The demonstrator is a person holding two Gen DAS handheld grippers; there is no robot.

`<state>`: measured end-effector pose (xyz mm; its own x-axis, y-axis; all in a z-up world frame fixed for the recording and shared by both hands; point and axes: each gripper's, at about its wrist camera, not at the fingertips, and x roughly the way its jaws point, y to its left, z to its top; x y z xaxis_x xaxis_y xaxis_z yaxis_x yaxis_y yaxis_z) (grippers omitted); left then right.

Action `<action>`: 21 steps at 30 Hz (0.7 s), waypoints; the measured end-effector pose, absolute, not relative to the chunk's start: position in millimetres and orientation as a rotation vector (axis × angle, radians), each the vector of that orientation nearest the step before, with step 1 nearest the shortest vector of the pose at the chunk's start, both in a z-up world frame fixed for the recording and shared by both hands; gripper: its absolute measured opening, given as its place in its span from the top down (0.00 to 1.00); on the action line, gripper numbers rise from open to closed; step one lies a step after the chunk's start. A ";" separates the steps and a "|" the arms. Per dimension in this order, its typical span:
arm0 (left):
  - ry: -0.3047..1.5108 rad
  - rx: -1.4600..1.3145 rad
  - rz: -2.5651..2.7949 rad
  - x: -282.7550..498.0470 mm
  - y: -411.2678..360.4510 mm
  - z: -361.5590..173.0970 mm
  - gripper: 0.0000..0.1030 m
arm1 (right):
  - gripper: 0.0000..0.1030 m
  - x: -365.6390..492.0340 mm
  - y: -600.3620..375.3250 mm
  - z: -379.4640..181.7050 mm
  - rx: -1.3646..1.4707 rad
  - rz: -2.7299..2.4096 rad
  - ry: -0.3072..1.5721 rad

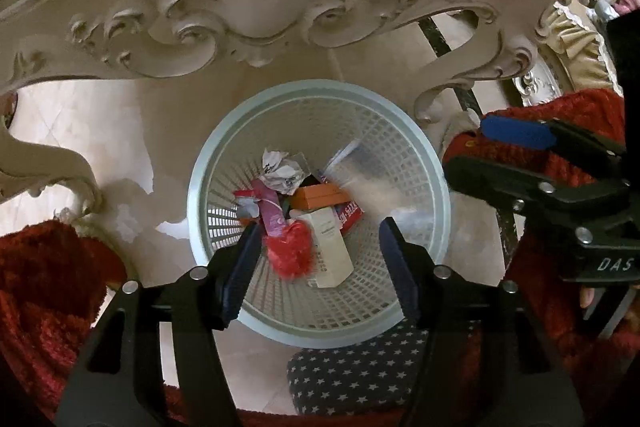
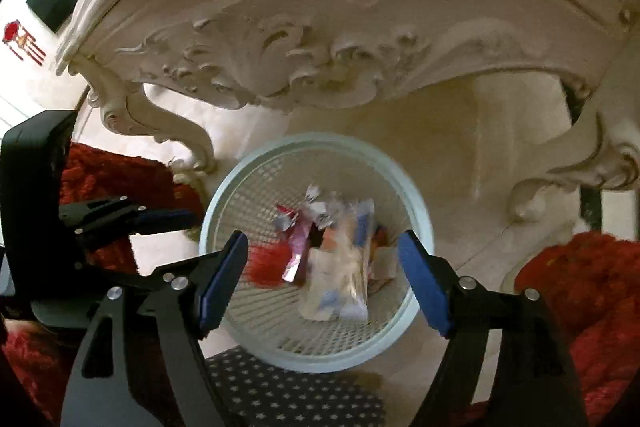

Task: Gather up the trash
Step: 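Carry red wrapper and bread bag over the wastebasket and open both grippers, then grasp teal mosquito-liquid box with left gripper while right gripper grasps pale yellow box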

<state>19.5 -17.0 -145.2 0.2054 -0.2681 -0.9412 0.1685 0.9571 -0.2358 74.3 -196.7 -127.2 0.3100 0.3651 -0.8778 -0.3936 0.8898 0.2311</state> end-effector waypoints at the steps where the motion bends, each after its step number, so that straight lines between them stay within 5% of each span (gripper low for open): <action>1: 1.335 -0.093 -0.303 19.7 -15.7 -146.4 0.42 | 0.29 74.2 -197.1 -127.2 -0.037 0.494 1.153; 11: 1.310 -0.088 -0.252 10.4 -5.9 -138.2 0.42 | 0.28 60.2 -210.3 -115.0 0.076 0.449 1.175; 18: 1.056 -0.109 -0.188 -8.1 26.4 -36.5 0.42 | 0.28 33.2 -226.1 -16.3 0.029 0.419 0.783; 21: 0.905 -0.098 -0.152 -4.2 40.1 22.8 0.26 | 0.22 40.3 -233.5 31.9 0.026 0.406 0.648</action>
<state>-4.2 40.1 22.8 0.6076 -0.1724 -0.7753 0.0898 0.9848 -0.1486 40.3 -233.5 31.9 0.7213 0.3759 -0.5818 -0.3599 0.9210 0.1488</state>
